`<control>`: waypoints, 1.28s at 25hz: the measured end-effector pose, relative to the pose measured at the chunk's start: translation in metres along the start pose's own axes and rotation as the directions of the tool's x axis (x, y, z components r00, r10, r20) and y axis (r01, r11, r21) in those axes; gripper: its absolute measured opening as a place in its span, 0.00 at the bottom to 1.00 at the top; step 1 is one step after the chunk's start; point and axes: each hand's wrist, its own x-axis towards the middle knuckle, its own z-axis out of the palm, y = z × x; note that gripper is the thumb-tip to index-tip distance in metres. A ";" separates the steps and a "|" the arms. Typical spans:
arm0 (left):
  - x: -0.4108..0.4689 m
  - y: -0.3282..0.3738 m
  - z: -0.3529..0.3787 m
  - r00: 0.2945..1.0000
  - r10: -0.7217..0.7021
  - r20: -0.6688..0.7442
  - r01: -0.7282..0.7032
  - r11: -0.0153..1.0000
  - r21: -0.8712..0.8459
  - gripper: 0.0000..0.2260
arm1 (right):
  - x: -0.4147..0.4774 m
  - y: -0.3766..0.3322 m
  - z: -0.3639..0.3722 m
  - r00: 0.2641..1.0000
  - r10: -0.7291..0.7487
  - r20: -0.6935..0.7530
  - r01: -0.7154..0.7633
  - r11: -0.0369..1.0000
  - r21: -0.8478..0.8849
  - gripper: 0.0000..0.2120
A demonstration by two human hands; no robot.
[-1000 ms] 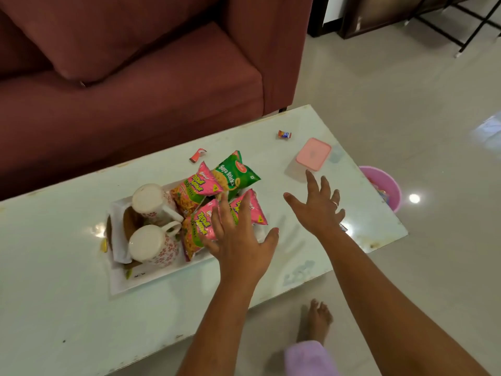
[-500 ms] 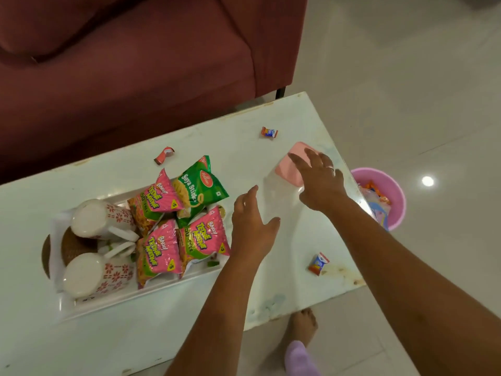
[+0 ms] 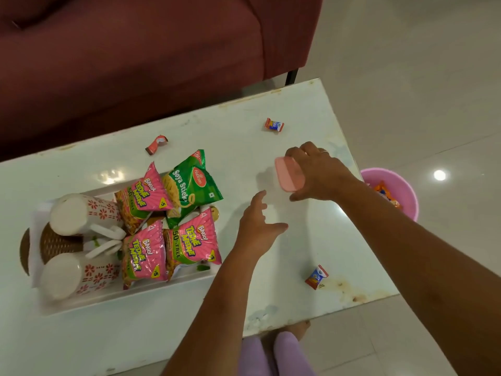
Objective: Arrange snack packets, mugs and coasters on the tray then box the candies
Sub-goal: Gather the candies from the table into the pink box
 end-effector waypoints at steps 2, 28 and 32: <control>-0.004 0.001 -0.006 0.995 0.087 -0.045 -0.085 0.995 0.059 0.43 | -0.007 -0.012 -0.002 0.999 0.034 0.023 -0.038 0.980 0.197 0.47; -0.011 -0.010 -0.046 0.979 0.098 0.177 -0.037 0.947 -0.319 0.26 | -0.050 -0.033 0.000 0.975 0.074 0.210 -0.222 0.225 0.949 0.33; -0.007 -0.025 -0.029 0.995 0.079 0.062 -0.050 0.923 -0.383 0.30 | -0.034 -0.013 0.006 0.953 0.172 0.250 -0.258 0.025 0.966 0.31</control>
